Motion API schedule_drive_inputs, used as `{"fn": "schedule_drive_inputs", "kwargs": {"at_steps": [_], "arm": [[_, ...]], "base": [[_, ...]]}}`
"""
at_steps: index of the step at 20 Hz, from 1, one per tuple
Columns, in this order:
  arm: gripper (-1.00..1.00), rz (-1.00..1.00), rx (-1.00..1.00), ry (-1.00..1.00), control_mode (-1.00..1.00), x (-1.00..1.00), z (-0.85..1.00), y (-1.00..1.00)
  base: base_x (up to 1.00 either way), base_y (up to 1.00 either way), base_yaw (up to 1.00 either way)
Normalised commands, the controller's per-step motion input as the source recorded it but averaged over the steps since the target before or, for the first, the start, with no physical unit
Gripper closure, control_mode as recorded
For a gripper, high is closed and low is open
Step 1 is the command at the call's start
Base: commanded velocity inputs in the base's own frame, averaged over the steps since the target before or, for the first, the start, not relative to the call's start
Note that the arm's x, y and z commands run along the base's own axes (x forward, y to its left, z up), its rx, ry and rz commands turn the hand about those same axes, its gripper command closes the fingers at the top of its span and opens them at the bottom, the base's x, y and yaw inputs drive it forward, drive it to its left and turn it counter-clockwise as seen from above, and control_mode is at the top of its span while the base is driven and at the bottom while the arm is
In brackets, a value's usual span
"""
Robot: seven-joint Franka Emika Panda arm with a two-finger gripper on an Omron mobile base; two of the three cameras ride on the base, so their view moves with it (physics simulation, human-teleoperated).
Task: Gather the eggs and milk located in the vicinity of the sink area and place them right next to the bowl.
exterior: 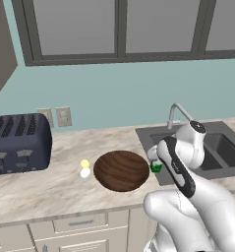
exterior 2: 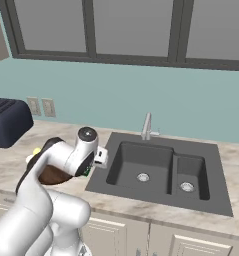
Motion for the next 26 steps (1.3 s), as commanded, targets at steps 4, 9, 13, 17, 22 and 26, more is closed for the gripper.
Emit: {"fn": "schedule_drive_inputs", "kwargs": {"at_steps": [4, 9, 13, 17, 22, 26], "arm": [[1.00, 0.00, -0.14, -0.07, -1.00, -0.13, -0.74, 0.04], [1.00, 0.00, -0.11, -0.04, -1.00, -0.09, -0.75, 0.12], [1.00, 0.00, -0.01, -0.04, -1.00, 0.00, -0.55, 0.44], [1.00, 0.00, 0.00, -0.07, -1.00, 0.00, -0.59, 0.48], [1.00, 0.00, 0.00, -0.09, -1.00, 0.00, -0.76, 0.47], [1.00, 0.00, 0.00, -0.08, -1.00, 0.00, -0.70, 0.31]], "base": [[0.00, 0.00, 0.00], [0.00, 0.00, 0.00], [0.00, 0.00, 0.00], [0.00, 0.00, 0.00], [0.00, 0.00, 0.00], [0.00, 0.00, 0.00]]}}
